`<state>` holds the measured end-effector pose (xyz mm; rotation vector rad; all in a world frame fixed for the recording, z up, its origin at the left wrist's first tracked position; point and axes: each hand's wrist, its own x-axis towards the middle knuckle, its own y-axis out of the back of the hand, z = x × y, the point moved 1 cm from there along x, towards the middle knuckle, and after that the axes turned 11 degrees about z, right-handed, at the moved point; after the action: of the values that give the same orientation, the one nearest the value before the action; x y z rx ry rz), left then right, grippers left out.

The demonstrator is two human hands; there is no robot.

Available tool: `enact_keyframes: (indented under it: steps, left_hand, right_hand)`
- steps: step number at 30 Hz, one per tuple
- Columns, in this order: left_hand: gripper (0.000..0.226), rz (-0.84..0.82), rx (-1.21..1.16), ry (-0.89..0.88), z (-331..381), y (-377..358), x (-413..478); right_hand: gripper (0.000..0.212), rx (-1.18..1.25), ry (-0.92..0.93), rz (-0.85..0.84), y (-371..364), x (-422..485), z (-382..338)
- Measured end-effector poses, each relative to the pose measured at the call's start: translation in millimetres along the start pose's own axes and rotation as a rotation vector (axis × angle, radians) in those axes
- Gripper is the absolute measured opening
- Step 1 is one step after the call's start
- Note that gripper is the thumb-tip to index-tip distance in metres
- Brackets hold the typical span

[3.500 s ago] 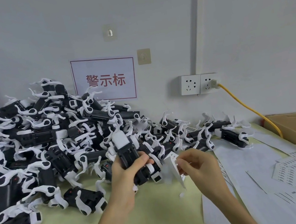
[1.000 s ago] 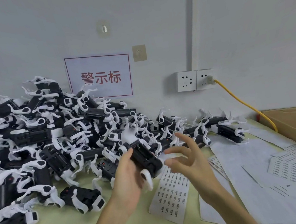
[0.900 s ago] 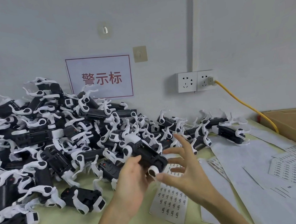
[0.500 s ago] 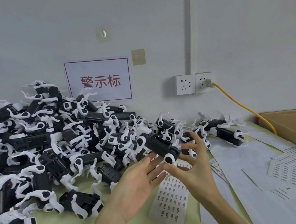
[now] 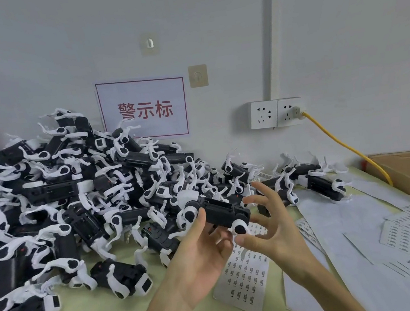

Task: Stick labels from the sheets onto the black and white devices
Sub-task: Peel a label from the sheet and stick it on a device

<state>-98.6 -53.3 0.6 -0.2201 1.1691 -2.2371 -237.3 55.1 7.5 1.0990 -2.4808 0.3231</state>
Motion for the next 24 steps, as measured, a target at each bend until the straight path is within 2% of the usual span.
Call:
enact_keyframes:
  steps: [3, 6, 8, 10, 12, 15, 17, 20, 24]
  left_hand:
    - [0.060, 0.042, -0.007, -0.040, -7, -3, 0]
    - [0.046, 0.126, -0.062, -0.099, -10, -3, 3]
    - [0.044, 0.165, -0.062, -0.142, -8, -3, 3]
    - [0.048, 0.204, -0.065, -0.183, -5, -2, 5]
    - [0.044, 0.206, -0.060, -0.192, -4, -1, 5]
    - [0.046, 0.184, -0.026, -0.169, -5, 1, 4]
    - [0.054, 0.162, -0.024, -0.158, -5, 2, 3]
    - [0.041, 0.084, 0.047, -0.186, -5, 4, 2]
    - [0.035, 0.037, 0.113, -0.187, -7, 2, -1]
  right_hand:
    - [0.095, -0.029, 0.032, 0.016, -2, -1, 2]
    - [0.070, -0.057, 0.081, 0.152, -1, 1, 2]
    - [0.051, 0.184, -0.029, 0.149, 2, 4, 0]
    - [0.045, 0.555, -0.256, -0.041, 2, 3, -3]
    - [0.046, 0.706, -0.444, -0.253, -6, -5, -4]
    - [0.060, 0.663, -0.553, -0.447, -23, -18, -2]
    - [0.067, 0.621, -0.572, -0.473, -30, -22, 1]
    - [0.069, 0.619, -0.595, -0.443, -32, -23, 2]
    - [0.072, 0.681, -0.611, -0.440, -32, -22, 3]
